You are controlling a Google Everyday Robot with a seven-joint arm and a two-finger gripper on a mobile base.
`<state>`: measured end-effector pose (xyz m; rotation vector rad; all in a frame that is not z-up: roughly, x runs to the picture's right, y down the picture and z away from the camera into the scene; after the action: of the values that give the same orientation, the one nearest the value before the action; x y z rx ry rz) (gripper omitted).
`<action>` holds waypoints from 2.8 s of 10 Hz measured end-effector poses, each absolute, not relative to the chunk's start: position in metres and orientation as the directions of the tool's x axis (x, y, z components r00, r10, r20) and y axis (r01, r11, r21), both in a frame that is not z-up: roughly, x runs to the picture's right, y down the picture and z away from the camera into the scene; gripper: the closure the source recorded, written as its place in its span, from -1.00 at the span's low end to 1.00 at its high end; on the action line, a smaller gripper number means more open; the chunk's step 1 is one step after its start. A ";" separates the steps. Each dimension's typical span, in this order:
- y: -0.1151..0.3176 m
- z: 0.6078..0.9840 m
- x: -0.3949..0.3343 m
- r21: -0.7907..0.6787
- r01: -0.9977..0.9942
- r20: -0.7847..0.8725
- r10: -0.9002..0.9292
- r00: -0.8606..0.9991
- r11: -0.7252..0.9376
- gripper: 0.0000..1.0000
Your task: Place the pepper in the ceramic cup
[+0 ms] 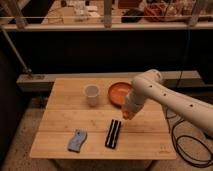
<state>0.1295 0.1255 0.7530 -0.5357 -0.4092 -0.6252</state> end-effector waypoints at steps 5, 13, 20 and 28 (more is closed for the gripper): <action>0.098 0.748 0.114 -0.324 0.659 0.504 -0.466 0.727 0.678 0.99; 0.058 0.742 0.081 -0.301 0.689 0.513 -0.497 0.700 0.660 0.99; 0.032 0.754 0.052 -0.277 0.720 0.533 -0.521 0.667 0.637 0.99; 0.024 0.773 0.026 -0.268 0.733 0.534 -0.537 0.653 0.626 0.99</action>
<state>0.0260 0.0237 0.7730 -0.4956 -0.4307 -0.7542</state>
